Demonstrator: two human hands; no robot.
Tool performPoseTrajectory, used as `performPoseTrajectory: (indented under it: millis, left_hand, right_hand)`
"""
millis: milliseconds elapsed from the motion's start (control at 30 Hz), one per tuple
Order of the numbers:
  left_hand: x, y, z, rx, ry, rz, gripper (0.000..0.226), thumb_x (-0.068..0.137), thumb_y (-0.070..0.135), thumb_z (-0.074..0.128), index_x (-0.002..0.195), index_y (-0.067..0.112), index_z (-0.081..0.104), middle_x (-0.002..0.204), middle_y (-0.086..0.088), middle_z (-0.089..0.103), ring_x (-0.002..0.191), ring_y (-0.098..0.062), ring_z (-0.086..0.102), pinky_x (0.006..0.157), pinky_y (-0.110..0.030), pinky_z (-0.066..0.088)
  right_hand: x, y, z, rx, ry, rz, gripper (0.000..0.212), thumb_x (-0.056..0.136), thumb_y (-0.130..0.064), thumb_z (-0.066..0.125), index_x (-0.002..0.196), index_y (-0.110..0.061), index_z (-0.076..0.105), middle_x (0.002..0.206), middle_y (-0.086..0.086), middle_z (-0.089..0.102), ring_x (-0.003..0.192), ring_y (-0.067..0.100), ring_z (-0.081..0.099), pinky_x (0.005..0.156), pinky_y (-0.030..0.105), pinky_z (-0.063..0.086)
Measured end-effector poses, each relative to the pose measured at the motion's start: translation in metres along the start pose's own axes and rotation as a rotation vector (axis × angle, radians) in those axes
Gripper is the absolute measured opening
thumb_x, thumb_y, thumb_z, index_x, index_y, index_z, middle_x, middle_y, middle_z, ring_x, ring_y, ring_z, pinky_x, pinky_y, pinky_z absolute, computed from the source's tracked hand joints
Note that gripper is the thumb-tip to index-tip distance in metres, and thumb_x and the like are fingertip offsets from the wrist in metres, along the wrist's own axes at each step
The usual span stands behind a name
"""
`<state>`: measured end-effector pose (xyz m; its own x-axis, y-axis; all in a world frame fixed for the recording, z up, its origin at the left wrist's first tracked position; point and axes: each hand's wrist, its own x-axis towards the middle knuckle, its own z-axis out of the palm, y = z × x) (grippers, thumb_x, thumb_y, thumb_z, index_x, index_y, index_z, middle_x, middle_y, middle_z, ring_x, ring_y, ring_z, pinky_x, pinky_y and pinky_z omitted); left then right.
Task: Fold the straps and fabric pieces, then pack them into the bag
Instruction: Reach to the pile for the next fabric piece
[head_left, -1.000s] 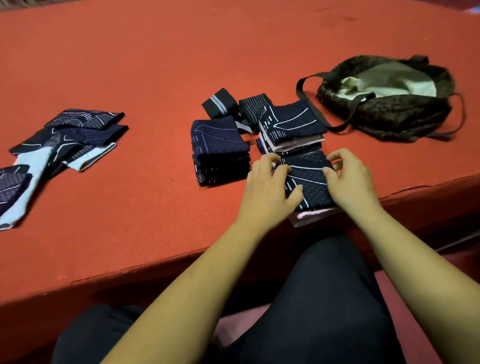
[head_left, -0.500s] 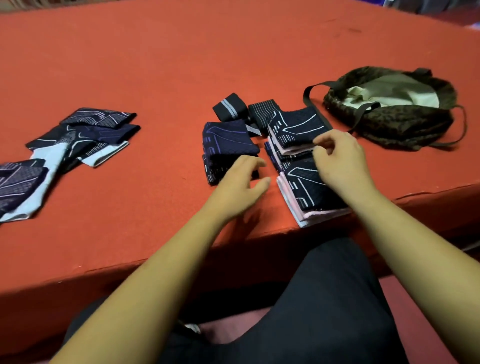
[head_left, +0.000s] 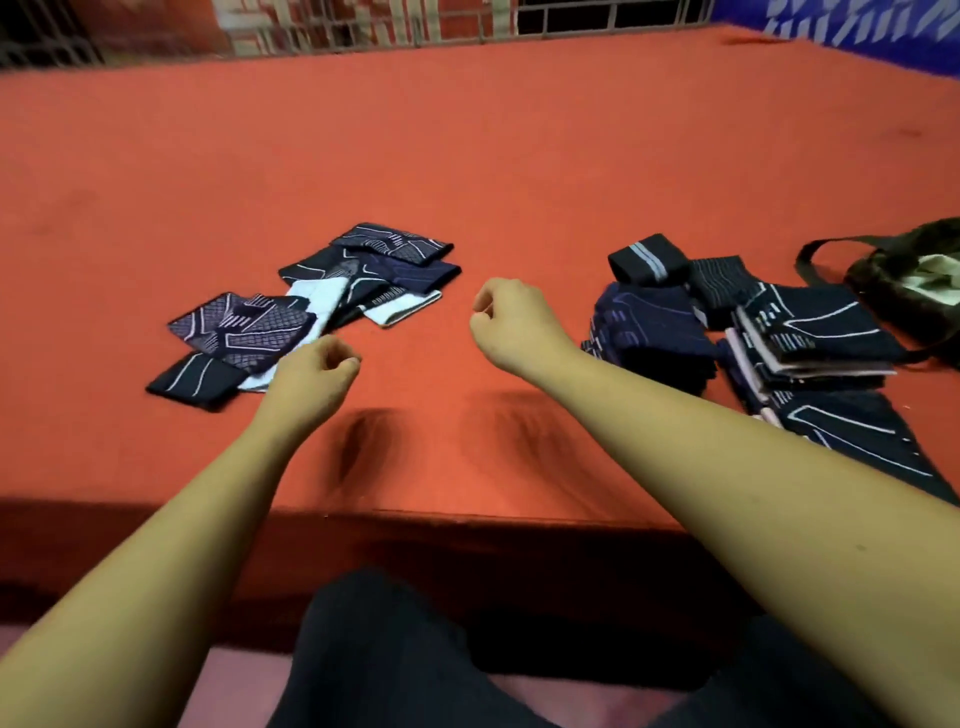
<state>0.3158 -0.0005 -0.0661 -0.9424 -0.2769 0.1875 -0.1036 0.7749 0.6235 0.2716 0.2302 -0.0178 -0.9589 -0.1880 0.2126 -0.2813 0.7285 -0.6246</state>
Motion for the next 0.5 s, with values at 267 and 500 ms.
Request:
performPoseTrajectory:
  millis: [267, 500]
  left_hand:
    - [0.032, -0.110, -0.025, 0.079, 0.135, -0.205, 0.019, 0.082, 0.010, 0.065, 0.101, 0.006, 0.068, 0.097, -0.014, 0.063, 0.098, -0.033, 0.059, 0.083, -0.037, 0.042]
    - [0.056, -0.158, -0.011, 0.160, 0.104, -0.099, 0.029, 0.082, 0.026, 0.071, 0.110, 0.026, 0.064, 0.098, -0.006, 0.056, 0.092, -0.027, 0.058, 0.082, -0.038, 0.046]
  right_hand:
    - [0.065, -0.037, 0.118, -0.028, -0.279, 0.079, 0.027, 0.076, -0.024, 0.079, 0.088, -0.006, 0.062, 0.091, 0.011, 0.064, 0.088, 0.026, 0.059, 0.069, 0.031, 0.044]
    - [0.107, -0.082, 0.212, 0.316, -0.377, 0.365, 0.036, 0.083, -0.029, 0.071, 0.060, -0.008, 0.053, 0.054, 0.009, 0.056, 0.040, 0.022, 0.048, 0.043, 0.024, 0.038]
